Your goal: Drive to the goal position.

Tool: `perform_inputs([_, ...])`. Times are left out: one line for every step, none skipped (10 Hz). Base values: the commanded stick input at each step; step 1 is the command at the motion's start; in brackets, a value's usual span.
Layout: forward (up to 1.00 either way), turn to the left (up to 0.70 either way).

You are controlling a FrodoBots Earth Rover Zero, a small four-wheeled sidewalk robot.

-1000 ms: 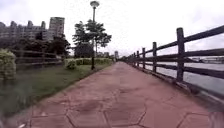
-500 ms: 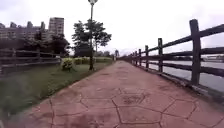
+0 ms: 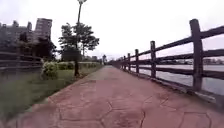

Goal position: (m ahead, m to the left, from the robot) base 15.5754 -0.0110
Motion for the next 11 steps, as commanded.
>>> perform_inputs([1.00, 0.00])
perform_inputs([1.00, 0.00])
perform_inputs([1.00, 0.00])
perform_inputs([1.00, 0.00])
perform_inputs([1.00, 0.00])
perform_inputs([1.00, 0.00])
perform_inputs([1.00, 0.00])
perform_inputs([1.00, 0.00])
perform_inputs([1.00, 0.00])
perform_inputs([1.00, 0.00])
perform_inputs([1.00, 0.00])
